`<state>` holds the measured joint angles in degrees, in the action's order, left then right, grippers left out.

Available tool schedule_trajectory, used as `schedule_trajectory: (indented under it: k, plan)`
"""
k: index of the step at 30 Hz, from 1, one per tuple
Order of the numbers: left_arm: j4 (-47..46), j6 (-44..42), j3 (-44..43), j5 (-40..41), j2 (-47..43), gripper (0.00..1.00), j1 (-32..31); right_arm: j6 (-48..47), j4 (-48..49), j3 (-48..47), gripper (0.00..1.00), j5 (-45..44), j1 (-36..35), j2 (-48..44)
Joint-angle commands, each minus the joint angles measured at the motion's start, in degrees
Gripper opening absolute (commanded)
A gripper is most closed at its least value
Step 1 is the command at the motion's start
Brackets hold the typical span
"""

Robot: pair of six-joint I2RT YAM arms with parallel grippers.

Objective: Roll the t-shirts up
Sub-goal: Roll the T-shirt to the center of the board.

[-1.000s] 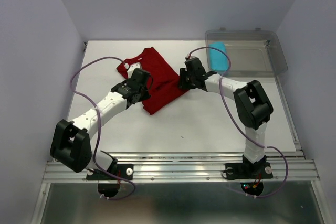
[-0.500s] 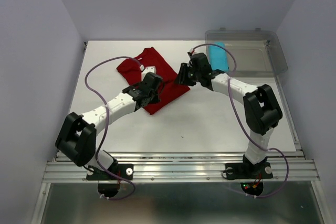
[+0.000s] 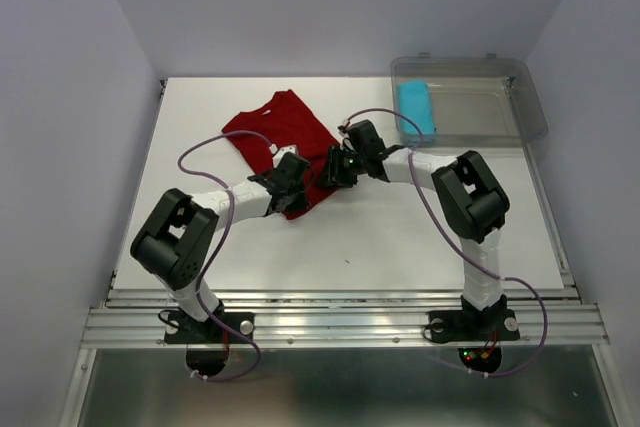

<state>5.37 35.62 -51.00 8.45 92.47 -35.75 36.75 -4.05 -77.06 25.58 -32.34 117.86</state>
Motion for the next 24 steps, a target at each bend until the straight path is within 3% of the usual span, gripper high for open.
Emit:
schedule_trajectory:
  k: [1, 13, 24]
  plan:
    - [-2.4, 1.1, 2.0, 1.3, 2.4, 0.25, 1.1, -2.7, -1.0, -0.5, 0.43, -6.8, 0.4, 0.6]
    - [-1.4, 2.3, 6.8, 0.1, -1.6, 0.25, 1.4, -8.0, -4.8, -2.0, 0.43, -19.9, 6.1, -0.6]
    - [3.4, 2.1, 10.8, 2.4, -12.6, 0.34, 1.4, -8.5, -6.3, -5.1, 0.43, -19.0, 6.7, 4.0]
